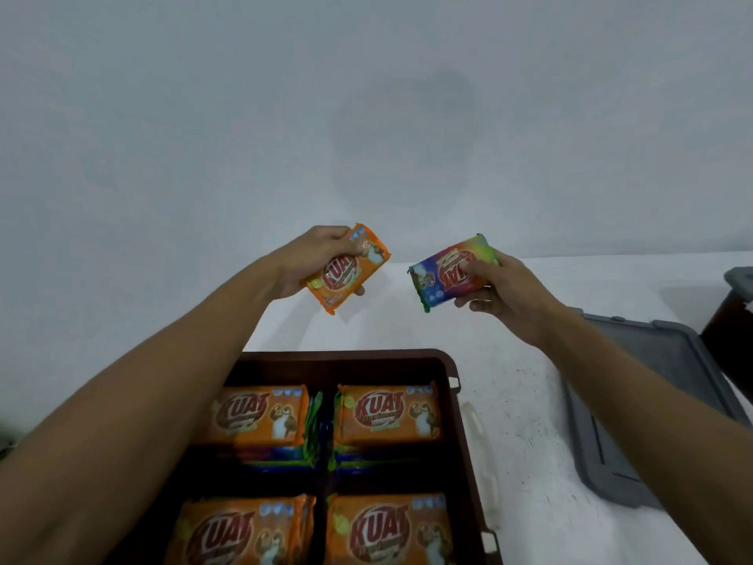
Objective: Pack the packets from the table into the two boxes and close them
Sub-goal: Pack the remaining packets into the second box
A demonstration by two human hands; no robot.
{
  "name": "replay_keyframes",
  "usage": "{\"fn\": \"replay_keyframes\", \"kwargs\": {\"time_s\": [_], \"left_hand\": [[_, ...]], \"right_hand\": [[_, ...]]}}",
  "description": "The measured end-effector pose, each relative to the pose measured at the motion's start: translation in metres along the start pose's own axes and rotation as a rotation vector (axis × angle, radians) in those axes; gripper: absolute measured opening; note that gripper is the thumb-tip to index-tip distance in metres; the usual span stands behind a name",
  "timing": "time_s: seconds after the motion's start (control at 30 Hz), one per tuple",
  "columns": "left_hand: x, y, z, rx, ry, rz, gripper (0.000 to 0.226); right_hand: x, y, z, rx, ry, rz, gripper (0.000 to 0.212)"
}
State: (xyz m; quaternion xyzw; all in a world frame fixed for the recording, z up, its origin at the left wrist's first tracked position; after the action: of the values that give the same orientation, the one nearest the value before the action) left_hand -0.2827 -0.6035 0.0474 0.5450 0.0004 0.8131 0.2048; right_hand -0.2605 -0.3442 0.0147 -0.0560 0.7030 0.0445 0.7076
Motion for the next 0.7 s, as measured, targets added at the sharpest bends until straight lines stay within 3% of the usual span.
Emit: {"fn": "replay_keyframes", "kwargs": {"time_s": [0.23,0.43,0.53,0.7], "left_hand": [[-0.008,0.011,0.07,-0.013,-0.118,-0.126,0.024],[-0.036,0.008,0.132,-0.132,-0.083,-0.299,0.022],[-0.057,-0.002,0.154,-0.232,-0.041,-0.444,0.02],[-0.096,-0.023,0.173,-0.39,-0.057,-0.726,0.02]], "right_hand": [[-0.034,-0.038,0.052,0.053,0.146,0.054,0.025],[-0.052,-0.084,0.103,-0.113,0.171,-0.073,0.048],[-0.048,-0.101,0.122,-0.253,0.161,0.069,0.042],[-0.031,-0.129,0.151,-0.565,0.126,0.514,0.022]]}}
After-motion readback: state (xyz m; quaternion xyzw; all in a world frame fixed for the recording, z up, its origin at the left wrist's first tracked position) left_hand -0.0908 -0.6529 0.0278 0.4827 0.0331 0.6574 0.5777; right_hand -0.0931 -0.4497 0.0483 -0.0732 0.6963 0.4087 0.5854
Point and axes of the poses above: each hand's wrist, its own z-axis away from the middle knuckle, its own y-axis out of the back of the hand, x = y × z, the point moved 5 cm from there along -z, towards the middle knuckle, and after that the axes turned 9 degrees about y, right-handed, at the moved point
